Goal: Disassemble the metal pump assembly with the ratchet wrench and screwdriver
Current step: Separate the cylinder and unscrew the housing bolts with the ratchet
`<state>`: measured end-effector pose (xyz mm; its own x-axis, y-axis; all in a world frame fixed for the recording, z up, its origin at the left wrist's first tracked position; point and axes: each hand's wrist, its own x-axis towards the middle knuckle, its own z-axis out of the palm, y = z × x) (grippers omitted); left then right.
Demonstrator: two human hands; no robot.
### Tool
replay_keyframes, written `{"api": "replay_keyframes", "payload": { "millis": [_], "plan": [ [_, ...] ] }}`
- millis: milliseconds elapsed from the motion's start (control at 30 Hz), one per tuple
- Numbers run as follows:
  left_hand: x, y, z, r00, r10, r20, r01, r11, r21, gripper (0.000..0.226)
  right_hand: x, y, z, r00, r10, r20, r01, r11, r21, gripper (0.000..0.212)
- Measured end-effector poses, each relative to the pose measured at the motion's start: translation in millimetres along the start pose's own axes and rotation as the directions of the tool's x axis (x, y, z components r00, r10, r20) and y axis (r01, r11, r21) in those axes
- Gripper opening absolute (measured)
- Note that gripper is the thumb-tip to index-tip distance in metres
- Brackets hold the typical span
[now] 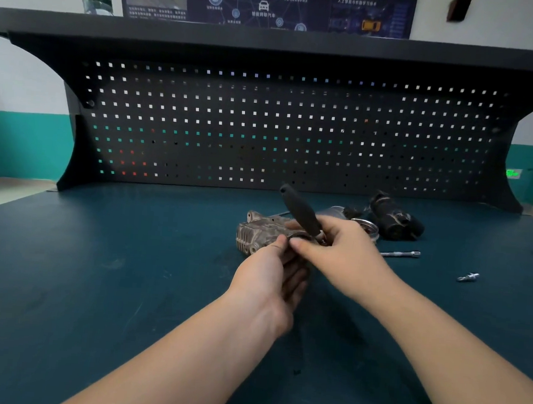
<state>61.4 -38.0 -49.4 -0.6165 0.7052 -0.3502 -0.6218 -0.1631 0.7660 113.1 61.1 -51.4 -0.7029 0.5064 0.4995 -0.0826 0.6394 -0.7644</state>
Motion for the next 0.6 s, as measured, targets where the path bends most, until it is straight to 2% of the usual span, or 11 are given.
{"api": "replay_keyframes", "payload": {
  "millis": [133,200,333,500,567,600],
  "plan": [
    [-1.9,3.1,0.0,0.999,-0.029,-0.014,0.029,1.000,-0.008,0.027,-0.4,1.5,-1.1,0.999,0.033,0.026,-0.032,0.999,-0.035,0.022],
    [-3.4,4.0,0.1,0.999,-0.040,-0.025,0.040,0.999,-0.011,0.027,-0.2,1.3,-4.0,0.999,0.024,0.037,-0.020,0.994,-0.109,0.020],
    [-4.5,5.0,0.1,0.999,-0.040,-0.037,0.040,0.999,-0.011,0.026,-1.7,-0.4,-3.8,0.999,-0.028,-0.035,0.016,0.955,-0.298,0.013],
    [-5.7,4.8,1.9,0.998,-0.023,-0.050,0.023,1.000,-0.006,0.025,-7.5,-5.8,2.3,0.991,-0.126,-0.049,0.103,0.936,-0.338,0.010],
    [-6.0,4.3,1.9,0.998,-0.017,-0.057,0.016,1.000,-0.017,0.025,-9.9,-6.2,4.0,0.986,-0.157,-0.051,0.128,0.921,-0.369,0.021],
    [-6.2,4.6,1.8,0.998,-0.016,-0.059,0.015,1.000,-0.022,0.026,-10.3,-5.8,4.6,0.983,-0.173,-0.054,0.141,0.917,-0.374,0.020]
  ]
}}
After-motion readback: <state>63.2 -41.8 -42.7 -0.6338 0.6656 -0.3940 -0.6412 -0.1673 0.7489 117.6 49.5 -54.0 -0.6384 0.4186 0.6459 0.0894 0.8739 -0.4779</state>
